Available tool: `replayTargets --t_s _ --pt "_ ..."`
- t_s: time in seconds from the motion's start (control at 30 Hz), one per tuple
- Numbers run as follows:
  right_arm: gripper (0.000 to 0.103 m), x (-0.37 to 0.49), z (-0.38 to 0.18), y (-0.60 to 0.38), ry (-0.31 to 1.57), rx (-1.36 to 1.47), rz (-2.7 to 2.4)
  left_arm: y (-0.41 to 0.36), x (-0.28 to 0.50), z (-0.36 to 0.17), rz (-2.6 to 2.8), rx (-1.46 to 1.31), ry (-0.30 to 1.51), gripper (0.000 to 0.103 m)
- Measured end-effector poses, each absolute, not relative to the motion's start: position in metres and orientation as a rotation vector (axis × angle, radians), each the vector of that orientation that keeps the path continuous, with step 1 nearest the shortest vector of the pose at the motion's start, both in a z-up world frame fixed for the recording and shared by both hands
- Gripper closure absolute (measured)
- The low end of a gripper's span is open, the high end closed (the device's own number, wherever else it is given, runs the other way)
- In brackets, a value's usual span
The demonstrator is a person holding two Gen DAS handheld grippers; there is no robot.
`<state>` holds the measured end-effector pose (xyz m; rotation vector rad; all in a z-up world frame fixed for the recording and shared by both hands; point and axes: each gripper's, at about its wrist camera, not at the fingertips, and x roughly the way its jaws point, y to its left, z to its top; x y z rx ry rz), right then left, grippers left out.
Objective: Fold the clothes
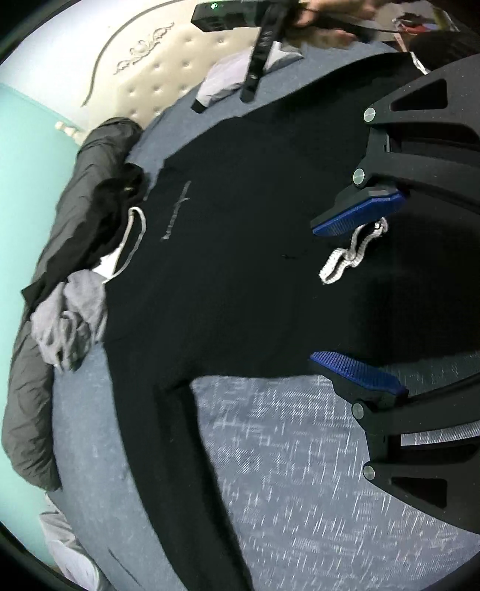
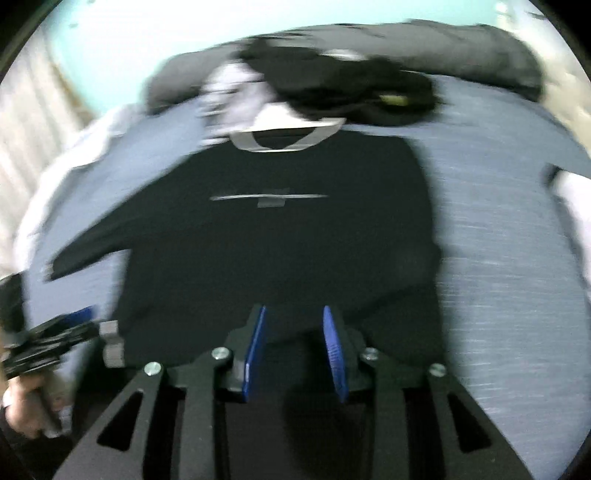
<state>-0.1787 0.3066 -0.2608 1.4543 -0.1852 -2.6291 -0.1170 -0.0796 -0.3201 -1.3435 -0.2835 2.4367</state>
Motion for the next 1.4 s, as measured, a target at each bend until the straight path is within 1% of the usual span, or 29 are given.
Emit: replayTargets --t_s 0.07,0.13,0.17,0.2,0.23,0.27,0.3,0.33,0.4,0.5,0.53,0.57,0.63,0.67,0.87,1.13,1.27,1.3,1.33,1.37,1.4 --pt "0.071 -0.18 -0.263 0.336 -0.205 1.493 -2.68 -0.078 -0.119 -0.326 2.419 -1.364 -0.296 0.034" --pt "0.071 -0.181 -0.266 0.361 -0.249 1.517 -2.719 -0.075 -0.12 -0.33 2.405 -1.372 -0.289 0.047" --pt "0.071 -0.181 -0.268 0.372 -0.281 1.524 -2.729 -0.073 -0.121 -0.332 2.4 -1.377 -0.28 0.059" --pt "0.071 -0.18 -0.269 0.38 -0.303 1.531 -2.737 -0.072 -0.122 -0.333 2.398 -1.383 -0.272 0.066" --pt "0.071 -0.18 -0.27 0.385 -0.319 1.538 -2.742 -0.07 -0.123 -0.334 2.392 -1.381 -0.268 0.07" --pt "0.071 -0.178 -0.271 0.39 -0.328 1.546 -2.746 -0.068 -0.123 -0.335 2.384 -1.377 -0.265 0.08" --pt "0.071 -0.176 -0.272 0.391 -0.327 1.551 -2.747 -0.066 -0.122 -0.334 2.376 -1.37 -0.261 0.087" --pt "0.071 -0.176 -0.274 0.39 -0.32 1.555 -2.747 -0.065 -0.121 -0.332 2.379 -1.359 -0.25 0.088" --pt "0.071 -0.178 -0.278 0.388 -0.306 1.563 -2.741 -0.064 -0.12 -0.328 2.386 -1.334 -0.237 0.096" --pt "0.07 -0.184 -0.282 0.387 -0.294 1.563 -2.73 -0.074 -0.118 -0.32 2.393 -1.294 -0.285 0.097" --pt "0.066 -0.187 -0.283 0.386 -0.271 1.566 -2.737 -0.077 -0.118 -0.317 2.397 -1.282 -0.302 0.097" --pt "0.06 -0.192 -0.285 0.384 -0.215 1.579 -2.751 -0.08 -0.118 -0.315 2.412 -1.271 -0.308 0.1" --pt "0.059 -0.199 -0.291 0.379 -0.089 1.612 -2.76 -0.085 -0.119 -0.312 2.45 -1.251 -0.311 0.1" --pt "0.059 -0.202 -0.293 0.378 -0.065 1.621 -2.76 -0.088 -0.119 -0.31 2.468 -1.241 -0.313 0.1" --pt "0.059 -0.219 -0.302 0.388 -0.122 1.629 -2.773 -0.092 -0.124 -0.313 2.482 -1.246 -0.322 0.1" --pt "0.059 -0.238 -0.312 0.378 -0.077 1.618 -2.727 -0.095 -0.128 -0.324 2.489 -1.284 -0.34 0.1" --pt "0.06 -0.244 -0.319 0.382 -0.138 1.594 -2.734 -0.092 -0.129 -0.327 2.488 -1.297 -0.329 0.1" --pt "0.06 -0.246 -0.32 0.382 -0.142 1.586 -2.735 -0.092 -0.129 -0.327 2.487 -1.298 -0.331 0.1" --pt "0.062 -0.247 -0.321 0.38 -0.134 1.576 -2.73 -0.092 -0.129 -0.328 2.488 -1.299 -0.331 0.1" --pt "0.07 -0.249 -0.322 0.378 -0.124 1.564 -2.721 -0.092 -0.129 -0.328 2.488 -1.301 -0.33 0.1" --pt "0.075 -0.25 -0.323 0.377 -0.114 1.552 -2.713 -0.091 -0.13 -0.329 2.488 -1.302 -0.328 0.1"
